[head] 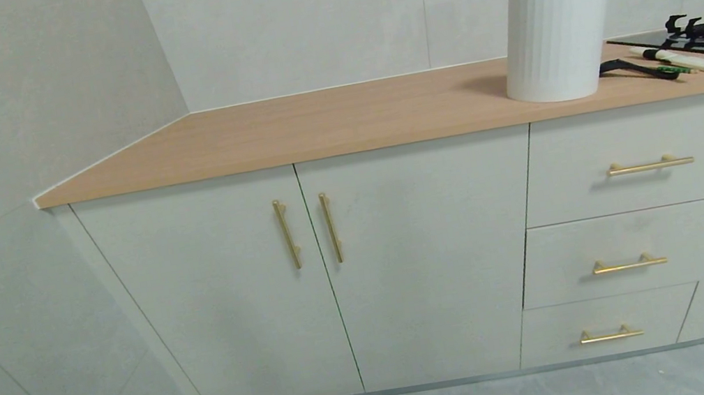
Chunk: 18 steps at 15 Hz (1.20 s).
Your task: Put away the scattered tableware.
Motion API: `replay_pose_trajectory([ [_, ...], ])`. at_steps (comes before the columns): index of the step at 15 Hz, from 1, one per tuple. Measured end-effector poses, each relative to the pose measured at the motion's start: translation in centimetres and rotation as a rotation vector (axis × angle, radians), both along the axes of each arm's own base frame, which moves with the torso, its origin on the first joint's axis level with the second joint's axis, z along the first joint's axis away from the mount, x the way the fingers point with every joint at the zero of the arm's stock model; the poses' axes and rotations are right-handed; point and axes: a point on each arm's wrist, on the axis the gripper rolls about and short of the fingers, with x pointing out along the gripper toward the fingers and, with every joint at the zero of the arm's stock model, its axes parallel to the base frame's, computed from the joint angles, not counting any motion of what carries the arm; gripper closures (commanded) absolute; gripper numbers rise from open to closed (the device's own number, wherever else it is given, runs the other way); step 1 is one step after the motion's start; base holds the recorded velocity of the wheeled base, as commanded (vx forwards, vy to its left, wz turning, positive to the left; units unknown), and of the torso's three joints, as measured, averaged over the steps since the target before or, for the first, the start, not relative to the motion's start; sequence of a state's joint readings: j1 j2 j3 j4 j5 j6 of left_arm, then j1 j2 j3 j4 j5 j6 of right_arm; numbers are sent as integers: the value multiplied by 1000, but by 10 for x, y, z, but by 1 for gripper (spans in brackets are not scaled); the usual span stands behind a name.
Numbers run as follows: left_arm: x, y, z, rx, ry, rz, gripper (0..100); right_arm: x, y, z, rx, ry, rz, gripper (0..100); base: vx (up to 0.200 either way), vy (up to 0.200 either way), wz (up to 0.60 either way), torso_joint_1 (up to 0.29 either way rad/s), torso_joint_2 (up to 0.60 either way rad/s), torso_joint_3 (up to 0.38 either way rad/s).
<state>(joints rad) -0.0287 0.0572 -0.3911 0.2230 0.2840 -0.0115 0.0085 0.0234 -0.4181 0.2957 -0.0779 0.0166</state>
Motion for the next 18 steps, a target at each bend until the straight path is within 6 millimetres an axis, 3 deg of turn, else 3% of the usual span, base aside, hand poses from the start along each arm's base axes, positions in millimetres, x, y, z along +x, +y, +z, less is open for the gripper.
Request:
replay_pose_trajectory([
  [4, 15, -2, -42, 64, 108, 22, 0, 23, -1, -35, -73, 14, -82, 0, 0, 0, 0, 0, 0, 0],
  [8, 33, -5, -69, 105, 57, -112, 0, 41, 0, -69, -54, 38, -27, 0, 0, 0, 0, 0, 0, 0],
  [11, 35, -7, -77, 87, 88, -199, 0, 42, 3, -77, -65, 90, 95, 0, 0, 0, 0, 0, 0, 0],
  [18, 35, -7, -82, 34, 115, -222, 0, 43, 3, -78, -56, 94, 102, 0, 0, 0, 0, 0, 0, 0],
])
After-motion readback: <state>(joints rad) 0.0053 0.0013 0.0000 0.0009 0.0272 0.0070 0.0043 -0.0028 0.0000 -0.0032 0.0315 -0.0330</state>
